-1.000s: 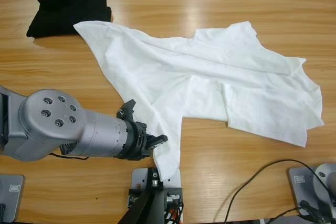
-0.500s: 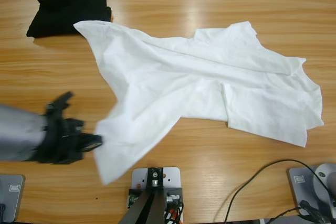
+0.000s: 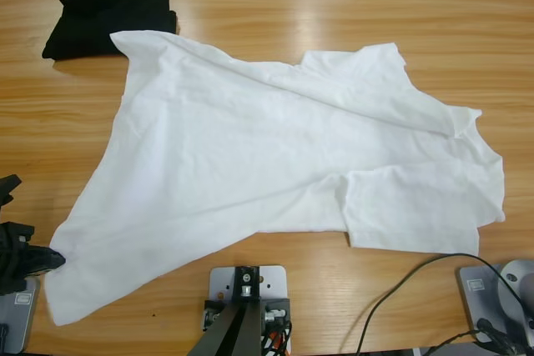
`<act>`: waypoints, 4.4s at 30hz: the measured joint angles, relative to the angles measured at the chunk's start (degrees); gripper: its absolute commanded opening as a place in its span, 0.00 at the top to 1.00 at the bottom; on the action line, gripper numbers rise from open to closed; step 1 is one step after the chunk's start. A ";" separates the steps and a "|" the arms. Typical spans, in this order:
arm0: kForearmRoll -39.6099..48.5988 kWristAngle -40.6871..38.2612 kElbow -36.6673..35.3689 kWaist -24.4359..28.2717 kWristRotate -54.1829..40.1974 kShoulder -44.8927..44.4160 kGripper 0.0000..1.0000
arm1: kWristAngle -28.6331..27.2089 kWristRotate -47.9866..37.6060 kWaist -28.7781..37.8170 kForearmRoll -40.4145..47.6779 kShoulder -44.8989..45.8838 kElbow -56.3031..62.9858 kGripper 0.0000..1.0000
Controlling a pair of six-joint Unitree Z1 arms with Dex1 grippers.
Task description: Fold clothes
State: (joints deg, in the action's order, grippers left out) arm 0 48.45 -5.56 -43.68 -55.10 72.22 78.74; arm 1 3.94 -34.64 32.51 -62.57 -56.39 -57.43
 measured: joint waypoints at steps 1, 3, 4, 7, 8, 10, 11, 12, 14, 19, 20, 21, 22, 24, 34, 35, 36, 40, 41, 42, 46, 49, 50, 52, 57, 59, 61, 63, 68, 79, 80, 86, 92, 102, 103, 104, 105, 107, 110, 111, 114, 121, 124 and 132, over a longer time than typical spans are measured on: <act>1.99 0.38 -0.86 0.75 -1.74 0.04 1.00 | 0.75 -1.43 0.76 -1.04 0.00 0.00 0.00; 6.11 1.65 -2.57 3.52 -6.17 0.10 1.00 | 2.03 -4.06 2.00 -2.93 0.00 0.24 0.00; 7.38 2.09 -3.28 4.75 -8.17 0.17 1.00 | 2.28 -5.22 2.36 -3.40 0.00 0.75 0.00; 9.38 2.60 -4.28 6.91 -12.02 1.33 1.00 | 2.89 -7.51 2.84 -4.11 0.12 2.63 0.00; 9.68 2.69 -4.66 7.17 -12.80 2.08 0.95 | 3.02 -8.11 2.92 -4.19 0.19 2.90 0.00; 10.14 3.46 -5.44 7.49 -13.80 3.68 0.16 | 3.10 -9.15 3.15 -4.30 0.33 3.25 0.00; 10.33 3.97 -5.77 7.80 -14.16 4.16 0.04 | 3.10 -9.43 3.26 -4.31 0.38 3.37 0.00; 10.52 4.40 -5.95 8.24 -14.44 4.50 0.01 | 3.10 -9.60 3.31 -4.31 0.43 3.53 0.00; 11.19 5.13 -6.04 9.01 -14.67 4.87 0.00 | 3.10 -9.78 3.35 -4.31 0.46 3.76 0.00; 17.69 10.79 -9.20 10.12 -14.84 4.73 0.00 | 3.09 -9.95 3.92 -4.31 0.46 3.88 0.00; 18.64 12.01 -10.41 10.49 -15.16 4.30 0.00 | 3.06 -9.95 4.08 -4.31 0.46 3.88 0.00; 19.44 12.91 -11.75 10.86 -15.43 3.52 0.00 | 3.05 -9.95 4.24 -4.31 0.46 3.88 0.00; 20.10 13.51 -13.01 11.35 -15.66 2.24 0.00 | 3.04 -9.95 4.42 -4.31 0.46 3.88 0.00; 20.27 12.56 -15.26 11.72 -17.59 -0.70 0.01 | 3.04 -9.95 4.68 -4.30 0.46 3.89 0.00; 19.10 7.72 -17.13 -12.57 -46.26 -7.27 0.02 | 3.02 -10.04 5.84 -2.63 1.77 4.60 0.00; 19.12 7.73 -17.12 -14.97 -46.66 -7.24 0.02 | 3.02 -10.46 6.20 -2.24 1.77 4.80 0.00; 19.18 7.74 -17.14 -17.77 -46.82 -7.09 0.02 | 2.98 -11.24 6.93 -1.82 1.77 5.08 0.00; 19.98 9.39 -16.34 -29.97 -44.95 -2.12 0.09 | 1.39 -15.84 11.76 0.71 1.69 7.19 0.00; 19.99 10.28 -15.28 -32.07 -43.59 -0.64 0.11 | 1.15 -16.57 12.54 1.13 1.58 7.56 0.00; 19.99 11.39 -13.71 -33.55 -41.81 0.57 0.15 | 0.96 -17.10 13.14 1.41 1.52 7.79 0.00; 19.98 14.61 -11.14 -35.20 -38.00 5.60 0.24 | 0.62 -17.56 13.89 2.38 1.45 8.27 0.00; 20.09 15.78 -11.26 -35.62 -34.78 9.88 0.27 | 0.62 -17.56 13.92 3.52 1.18 8.88 0.00; 20.33 15.78 -11.45 -35.75 -32.35 10.60 0.27 | 0.62 -17.56 13.93 3.74 1.05 9.07 0.00; 21.04 15.81 -11.60 -35.99 -26.77 11.13 0.27 | 0.62 -17.56 13.96 3.94 0.99 9.42 0.00; 23.10 16.74 -13.83 -37.29 -20.63 11.36 0.26 | 0.62 -17.56 14.05 4.07 0.99 9.56 0.00; 22.17 16.72 -14.62 -39.39 -19.94 12.47 0.27 | 0.62 -17.56 14.07 4.09 0.98 9.56 0.00; 20.22 16.61 -14.68 -41.44 -19.59 14.76 0.27 | 0.62 -17.56 14.09 4.09 0.97 9.56 0.00; 17.79 16.12 -14.46 -43.56 -18.76 16.95 0.27 | 0.62 -17.56 14.21 4.09 0.90 9.56 0.01; 12.12 15.70 -10.83 -45.53 -16.59 20.66 0.34 | 0.62 -17.56 14.37 4.09 0.86 9.61 0.01; 10.07 15.05 -9.66 -44.05 -12.10 26.41 0.38 | 0.62 -17.56 14.69 4.17 0.85 9.77 0.01; 9.64 14.67 -9.25 -42.97 -11.90 26.41 0.37 | 0.62 -17.56 14.69 4.31 0.85 9.81 0.01; 7.63 12.66 -8.09 -40.49 -10.70 26.43 0.37 | 0.62 -17.56 14.84 4.77 0.84 9.94 0.01; 6.67 12.49 -7.51 -36.95 -9.57 26.49 0.37 | 0.62 -17.56 15.00 4.77 0.84 9.98 0.01; 6.91 12.49 -8.81 -35.77 -9.40 28.86 0.37 | 0.62 -17.56 15.04 4.81 0.84 9.98 0.01; 7.06 12.49 -8.98 -35.70 -9.10 29.08 0.37 | 0.62 -17.56 15.04 4.86 0.84 9.99 0.01; 7.22 12.49 -9.09 -35.46 -8.81 29.22 0.37 | 0.62 -17.56 15.04 4.95 0.84 10.02 0.01; 7.37 12.49 -9.15 -35.01 -8.50 29.28 0.37 | 0.62 -17.56 15.04 4.99 0.84 10.08 0.01; 7.59 12.49 -9.14 -33.71 -7.91 29.31 0.37 | 0.62 -17.56 15.05 5.01 0.84 10.19 0.01; 7.70 12.49 -9.14 -32.22 -7.32 29.33 0.37 | 0.62 -17.56 15.05 5.01 0.84 10.20 0.01; 7.70 12.49 -9.13 -31.91 -7.18 29.33 0.37 | 0.62 -17.55 15.05 5.01 0.84 10.21 0.01; 7.73 12.49 -9.13 -31.62 -6.94 29.34 0.38 | 0.62 -17.55 15.05 5.01 0.84 10.21 0.02; 7.79 12.59 -8.99 -25.68 -6.79 29.43 0.49 | 0.64 -17.54 15.29 5.01 0.85 10.23 0.02; 7.79 12.70 -8.92 -24.30 -7.18 29.47 0.68 | 0.64 -17.54 15.49 5.01 0.92 10.40 0.02; 5.92 13.01 -7.51 -23.90 -8.00 29.13 1.00 | 0.64 -17.54 15.50 5.29 0.92 10.71 0.02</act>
State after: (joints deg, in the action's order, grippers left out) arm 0 54.37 7.45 -51.19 -79.00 64.22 107.87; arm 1 4.58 -52.18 48.02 -57.28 -55.47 -46.72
